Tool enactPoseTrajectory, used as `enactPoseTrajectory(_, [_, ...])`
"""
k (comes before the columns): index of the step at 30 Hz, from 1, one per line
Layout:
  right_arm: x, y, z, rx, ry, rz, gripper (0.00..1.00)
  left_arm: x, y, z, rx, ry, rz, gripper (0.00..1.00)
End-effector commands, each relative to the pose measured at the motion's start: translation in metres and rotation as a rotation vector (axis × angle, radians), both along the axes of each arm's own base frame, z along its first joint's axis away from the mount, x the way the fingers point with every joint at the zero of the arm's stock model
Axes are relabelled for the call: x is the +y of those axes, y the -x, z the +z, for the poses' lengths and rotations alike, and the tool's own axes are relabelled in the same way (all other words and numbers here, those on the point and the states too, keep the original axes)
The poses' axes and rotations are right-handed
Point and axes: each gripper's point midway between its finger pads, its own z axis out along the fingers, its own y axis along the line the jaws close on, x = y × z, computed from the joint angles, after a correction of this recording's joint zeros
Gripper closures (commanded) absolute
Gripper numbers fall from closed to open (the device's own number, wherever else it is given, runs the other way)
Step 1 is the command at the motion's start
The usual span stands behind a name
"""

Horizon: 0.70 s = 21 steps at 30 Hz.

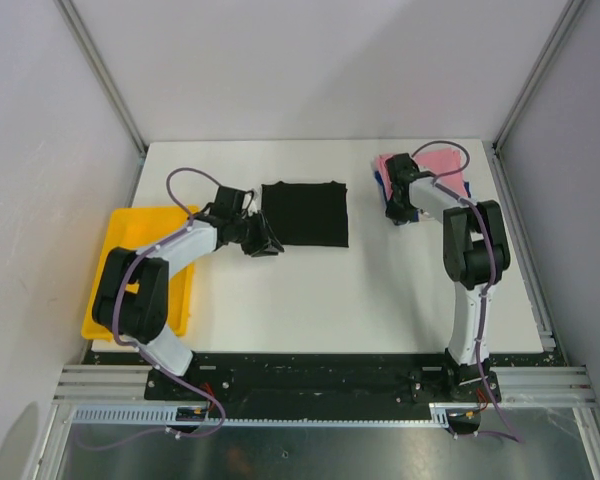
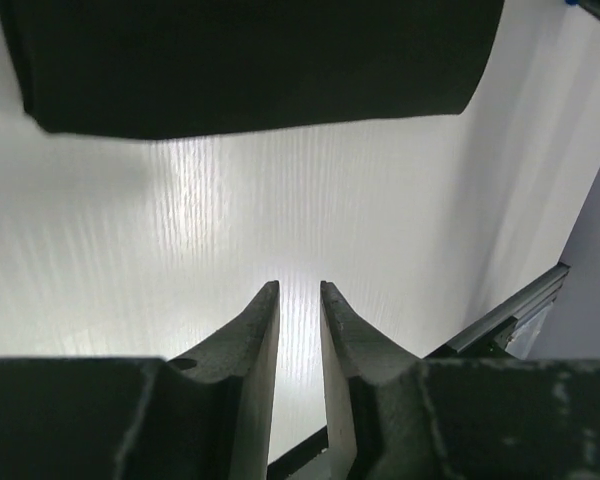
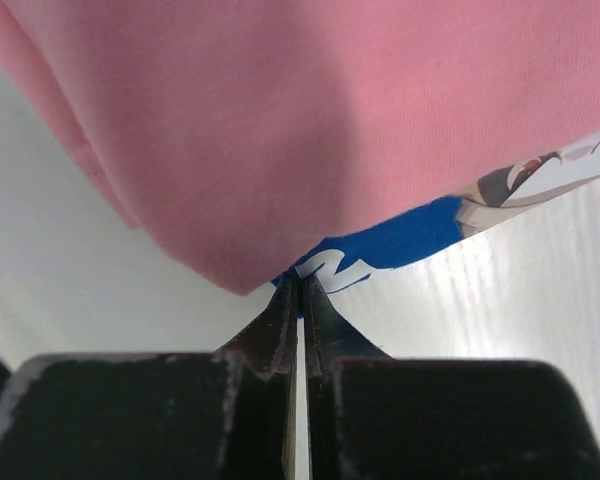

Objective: Fold and stack the t-shirts
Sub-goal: Put the neatly folded tshirt into the corner of the board with both arms

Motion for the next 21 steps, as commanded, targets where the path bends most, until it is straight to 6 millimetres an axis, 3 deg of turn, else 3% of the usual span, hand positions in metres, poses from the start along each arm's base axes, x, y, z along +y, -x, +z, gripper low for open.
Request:
enactPoseTrajectory(1, [0.044,0.047,-0.007,0.085,-0.129,0.022,1.00,0.011,0.007,0.013,-0.049,-0.011,0.054,0.73])
enactPoseTrajectory(8, [0.101,0.078,-0.012,0.114,-0.206,0.078,1.00,0.027,0.031,0.008,-0.049,-0.024,0.078,0.72])
enactPoseTrajectory(11, [0.111,0.082,-0.012,0.117,-0.225,0.077,1.00,0.035,0.040,0.005,-0.046,-0.027,0.089,0.72])
enactPoseTrajectory(15, [0.109,0.084,-0.009,0.120,-0.215,0.072,1.00,0.044,0.046,0.002,-0.047,-0.027,0.102,0.71])
enactPoseTrajectory(18, [0.108,0.082,0.010,0.076,-0.202,0.094,0.96,0.047,0.045,0.004,-0.053,-0.025,0.106,0.72])
enactPoseTrajectory(21, [0.120,0.075,0.041,-0.006,-0.235,0.168,0.81,0.050,0.039,0.006,-0.060,-0.022,0.116,0.72])
